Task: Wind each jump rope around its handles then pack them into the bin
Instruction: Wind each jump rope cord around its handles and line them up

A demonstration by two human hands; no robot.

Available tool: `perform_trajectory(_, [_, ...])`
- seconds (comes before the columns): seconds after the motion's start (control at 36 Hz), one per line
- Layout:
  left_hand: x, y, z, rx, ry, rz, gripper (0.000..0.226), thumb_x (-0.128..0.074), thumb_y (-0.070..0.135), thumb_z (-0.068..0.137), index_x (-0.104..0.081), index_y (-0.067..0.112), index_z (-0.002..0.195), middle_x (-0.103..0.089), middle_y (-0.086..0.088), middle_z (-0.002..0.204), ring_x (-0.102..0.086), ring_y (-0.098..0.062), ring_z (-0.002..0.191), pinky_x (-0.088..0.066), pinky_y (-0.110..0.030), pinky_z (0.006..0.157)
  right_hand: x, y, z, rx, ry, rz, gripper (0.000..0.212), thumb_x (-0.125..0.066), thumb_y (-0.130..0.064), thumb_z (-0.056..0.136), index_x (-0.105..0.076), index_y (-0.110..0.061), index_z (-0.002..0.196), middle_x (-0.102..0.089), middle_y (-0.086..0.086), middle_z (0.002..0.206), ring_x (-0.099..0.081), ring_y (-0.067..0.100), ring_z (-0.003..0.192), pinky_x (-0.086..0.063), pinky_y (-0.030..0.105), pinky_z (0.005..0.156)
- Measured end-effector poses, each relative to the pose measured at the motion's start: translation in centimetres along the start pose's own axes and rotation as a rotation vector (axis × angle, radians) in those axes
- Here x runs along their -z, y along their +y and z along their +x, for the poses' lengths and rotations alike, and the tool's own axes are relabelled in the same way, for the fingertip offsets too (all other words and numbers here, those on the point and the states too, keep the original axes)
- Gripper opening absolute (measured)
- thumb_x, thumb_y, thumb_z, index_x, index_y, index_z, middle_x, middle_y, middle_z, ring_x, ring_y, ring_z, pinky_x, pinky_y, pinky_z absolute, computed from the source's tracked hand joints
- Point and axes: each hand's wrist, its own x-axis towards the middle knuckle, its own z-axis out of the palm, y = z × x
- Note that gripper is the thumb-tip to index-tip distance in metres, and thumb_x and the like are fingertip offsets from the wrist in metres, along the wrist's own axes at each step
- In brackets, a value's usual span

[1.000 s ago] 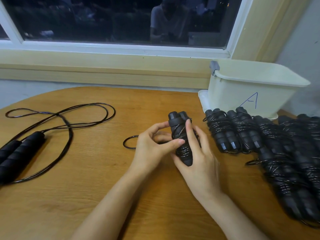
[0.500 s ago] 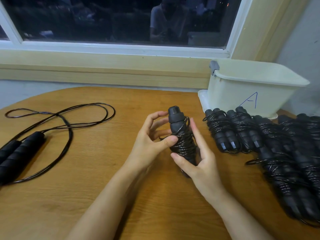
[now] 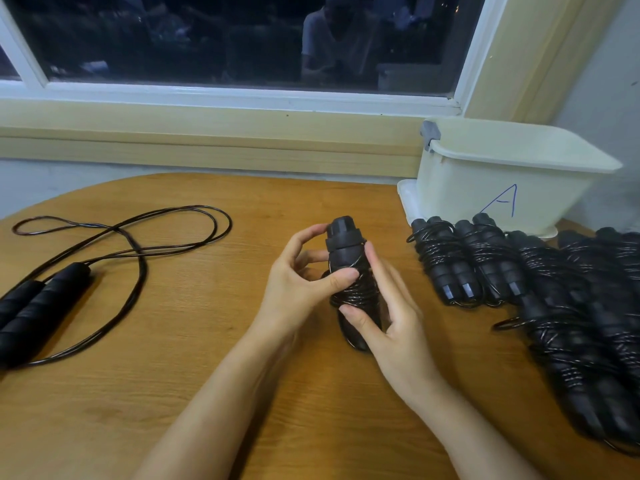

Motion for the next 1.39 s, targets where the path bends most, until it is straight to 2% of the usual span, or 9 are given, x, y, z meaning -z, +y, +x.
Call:
perform_trajectory(0.22, [0.3,0.5,0.0,0.019,-0.031,-0.016,0.075,-0.092,0.029,0.062,-0.056,0.035,0.128,-0.072,-0.005,0.109,-0.069,-0.024,0.100,-0.056,-0.036,0.086,1.2,0.1,0.3,-0.096,-0.083,0.194,0.071,-0.067,-0.026,0.091,-0.031,-0.037,0.150,-0.042,-0.015,0.152,-0.035,0.007,0.143,-0.035,0.044,0.117])
perform_trajectory(0.47, [0.8,0.8,0.3,0.035,-0.104,-0.135,0.069,-0.076,0.015,0.068,-0.050,0.023,0.132,-0.075,-0.007,0.098,-0.067,-0.024,0.093,-0.056,-0.026,0.084,2.3,-0.2,0.9,-0.190,-0.099,0.402,0.062,-0.062,-0.017,0.088,-0.039,-0.034,0.143,-0.052,-0.025,0.141,-0.043,-0.002,0.136,-0.038,0.013,0.104])
perform_trajectory(0.67, [1.1,0.8,0.4,0.042,-0.094,-0.177,0.062,-0.074,0.015,0.071,-0.053,0.022,0.128,-0.070,-0.002,0.086,-0.067,-0.017,0.085,-0.054,-0.023,0.077,2.4,0.1,1.0,-0.270,-0.150,0.524,0.067,-0.064,-0.036,0.087,-0.037,-0.033,0.149,-0.049,-0.010,0.149,-0.041,0.009,0.140,-0.033,0.030,0.116])
perform_trajectory(0.86, [1.1,1.0,0.3,0.031,-0.073,-0.161,0.057,-0.074,0.017,0.072,-0.054,0.023,0.126,-0.067,0.003,0.080,-0.067,-0.010,0.082,-0.054,-0.019,0.073,2.5,-0.2,1.0,-0.274,-0.091,0.560,0.057,-0.058,-0.029,0.092,-0.042,-0.030,0.147,-0.052,-0.008,0.147,-0.047,0.012,0.136,-0.038,0.034,0.114])
perform_trajectory(1.03, [-0.1,0.7,-0.3,0.021,0.045,-0.152,0.061,-0.077,0.023,0.067,-0.054,0.024,0.123,-0.069,0.008,0.076,-0.071,-0.011,0.077,-0.054,-0.027,0.076,1.7,0.3,0.9,-0.099,0.120,0.247,0.045,-0.052,-0.021,0.098,-0.053,-0.040,0.139,-0.053,-0.010,0.145,-0.046,0.015,0.138,-0.039,0.049,0.113])
perform_trajectory(1.11, [-0.5,0.3,-0.4,-0.005,0.114,-0.107,0.061,-0.081,0.027,0.064,-0.057,0.026,0.120,-0.071,-0.002,0.088,-0.073,-0.022,0.080,-0.058,-0.034,0.075,1.2,0.8,0.6,-0.010,0.130,-0.007,0.044,-0.049,-0.021,0.100,-0.046,-0.034,0.142,-0.048,-0.007,0.150,-0.039,0.007,0.141,-0.035,0.032,0.116])
perform_trajectory(1.22, [-0.9,0.3,-0.6,-0.014,0.179,-0.064,0.059,-0.082,0.032,0.061,-0.058,0.027,0.115,-0.069,-0.007,0.090,-0.073,-0.024,0.078,-0.057,-0.031,0.068,0.2,0.9,0.2,0.009,0.056,-0.316,0.073,-0.052,-0.054,0.091,-0.020,-0.040,0.154,-0.029,-0.004,0.161,-0.028,0.009,0.147,-0.027,0.004,0.106])
perform_trajectory(1.31, [-1.2,0.3,-0.8,0.003,0.180,-0.071,0.057,-0.082,0.031,0.060,-0.059,0.027,0.112,-0.066,-0.007,0.088,-0.072,-0.024,0.074,-0.057,-0.032,0.064,-0.4,0.7,0.0,0.028,0.083,-0.569,0.096,-0.058,-0.064,0.079,-0.009,-0.037,0.157,-0.024,-0.001,0.163,-0.036,0.019,0.143,-0.049,0.022,0.094])
perform_trajectory(1.39, [-1.7,0.2,-1.1,0.030,0.140,-0.089,0.057,-0.083,0.028,0.062,-0.059,0.024,0.114,-0.066,-0.003,0.084,-0.071,-0.024,0.072,-0.058,-0.037,0.060,-0.5,0.2,0.3,0.064,0.186,-0.717,0.099,-0.072,-0.052,0.072,-0.025,-0.019,0.153,-0.030,0.007,0.157,-0.041,0.028,0.135,-0.060,0.041,0.079])
